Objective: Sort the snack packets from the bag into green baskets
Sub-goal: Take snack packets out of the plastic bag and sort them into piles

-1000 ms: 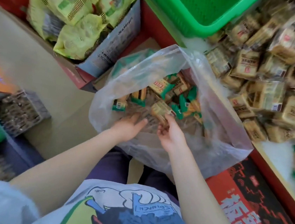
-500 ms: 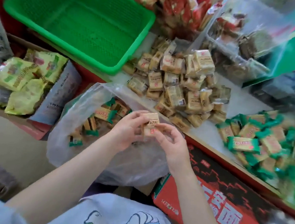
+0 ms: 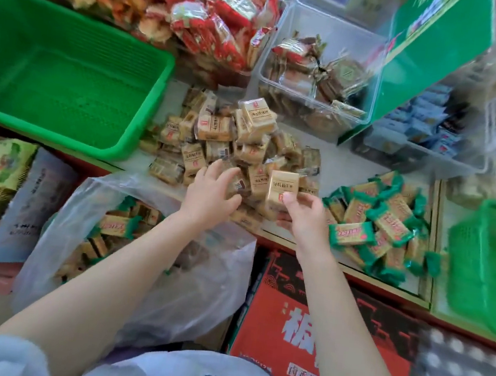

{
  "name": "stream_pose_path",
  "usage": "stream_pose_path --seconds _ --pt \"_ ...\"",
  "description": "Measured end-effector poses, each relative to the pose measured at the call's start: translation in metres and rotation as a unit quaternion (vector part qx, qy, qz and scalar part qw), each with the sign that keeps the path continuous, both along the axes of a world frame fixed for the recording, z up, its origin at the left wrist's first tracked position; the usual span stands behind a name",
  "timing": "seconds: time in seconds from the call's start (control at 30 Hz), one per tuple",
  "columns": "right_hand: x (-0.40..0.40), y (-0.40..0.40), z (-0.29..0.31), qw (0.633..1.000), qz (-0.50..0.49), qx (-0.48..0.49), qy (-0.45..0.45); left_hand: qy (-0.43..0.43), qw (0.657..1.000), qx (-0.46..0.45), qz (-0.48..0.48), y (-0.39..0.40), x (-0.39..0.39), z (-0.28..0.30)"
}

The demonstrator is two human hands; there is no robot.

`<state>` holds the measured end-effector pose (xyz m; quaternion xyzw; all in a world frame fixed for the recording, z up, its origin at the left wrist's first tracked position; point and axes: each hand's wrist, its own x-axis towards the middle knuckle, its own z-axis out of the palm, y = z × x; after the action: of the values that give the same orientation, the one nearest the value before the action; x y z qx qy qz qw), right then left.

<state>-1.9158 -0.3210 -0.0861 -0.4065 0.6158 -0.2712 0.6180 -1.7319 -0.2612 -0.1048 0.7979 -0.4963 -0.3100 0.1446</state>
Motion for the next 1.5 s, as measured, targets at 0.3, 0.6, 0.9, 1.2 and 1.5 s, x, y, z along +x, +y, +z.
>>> stream_pose_path --seconds 0.3,0.6,0.9,1.2,1.5 --pt "0.052 -0.083 -0.015 0.988 0.09 -0.056 0.112 -0.11 0.983 0.105 -0.104 -0.005 0.002 -0.03" --pt "0.046 -0.003 -0.003 0.991 0.074 -0.07 0.086 -0.022 0.992 -0.122 -0.035 0.04 0.007 -0.026" --pt "0.093 0.13 -0.125 0.943 0.211 0.241 0.096 0.083 0.943 0.283 0.157 0.235 0.049 -0.13" --pt "0.154 0.15 -0.223 0.933 0.173 0.285 0.138 0.11 0.953 0.254 0.123 0.268 0.065 -0.185" --pt "0.164 0.165 -0.223 0.943 0.082 0.276 0.165 0.128 0.954 0.242 0.126 0.267 0.082 -0.17"
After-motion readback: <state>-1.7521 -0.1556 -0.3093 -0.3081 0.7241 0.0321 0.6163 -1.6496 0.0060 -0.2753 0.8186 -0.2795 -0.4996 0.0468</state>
